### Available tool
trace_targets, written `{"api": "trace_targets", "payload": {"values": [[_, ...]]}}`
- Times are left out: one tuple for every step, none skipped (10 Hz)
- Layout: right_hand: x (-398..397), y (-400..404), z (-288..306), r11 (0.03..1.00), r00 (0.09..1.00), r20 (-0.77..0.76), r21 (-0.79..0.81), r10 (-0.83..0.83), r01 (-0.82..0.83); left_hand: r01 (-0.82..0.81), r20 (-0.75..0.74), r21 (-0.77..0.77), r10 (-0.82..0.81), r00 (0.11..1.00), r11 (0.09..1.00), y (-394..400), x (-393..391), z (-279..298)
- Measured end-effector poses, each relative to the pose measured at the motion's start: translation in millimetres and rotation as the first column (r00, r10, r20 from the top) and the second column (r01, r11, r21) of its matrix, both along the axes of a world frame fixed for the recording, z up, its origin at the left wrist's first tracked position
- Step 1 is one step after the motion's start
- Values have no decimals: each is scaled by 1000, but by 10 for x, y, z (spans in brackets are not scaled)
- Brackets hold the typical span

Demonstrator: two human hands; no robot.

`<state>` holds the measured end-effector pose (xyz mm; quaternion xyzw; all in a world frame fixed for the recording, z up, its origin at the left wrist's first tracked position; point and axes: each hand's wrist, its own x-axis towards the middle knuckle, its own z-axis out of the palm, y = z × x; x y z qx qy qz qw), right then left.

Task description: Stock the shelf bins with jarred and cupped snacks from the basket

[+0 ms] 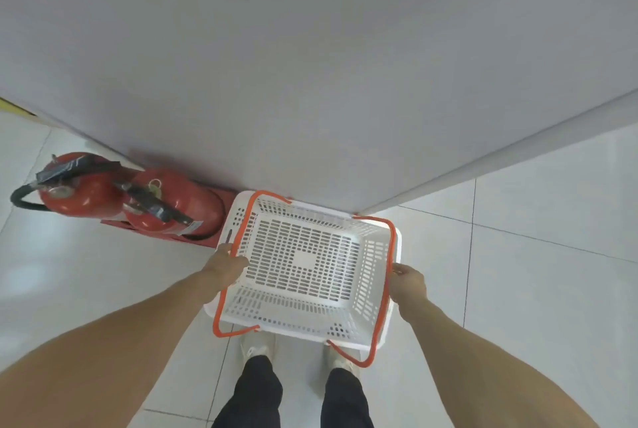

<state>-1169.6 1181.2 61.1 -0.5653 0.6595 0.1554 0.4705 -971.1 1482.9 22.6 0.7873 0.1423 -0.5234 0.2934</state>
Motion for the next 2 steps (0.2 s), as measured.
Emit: {"api": "trace_targets", "payload": {"values": [[-184, 18, 15, 999, 997, -74, 20, 37, -36, 57, 120, 149, -75, 990, 987, -165, 49, 381], [-326, 71, 444, 997, 1000, 7, 73, 14, -15, 45, 52, 104, -51, 997, 994, -334, -45, 840]]}}
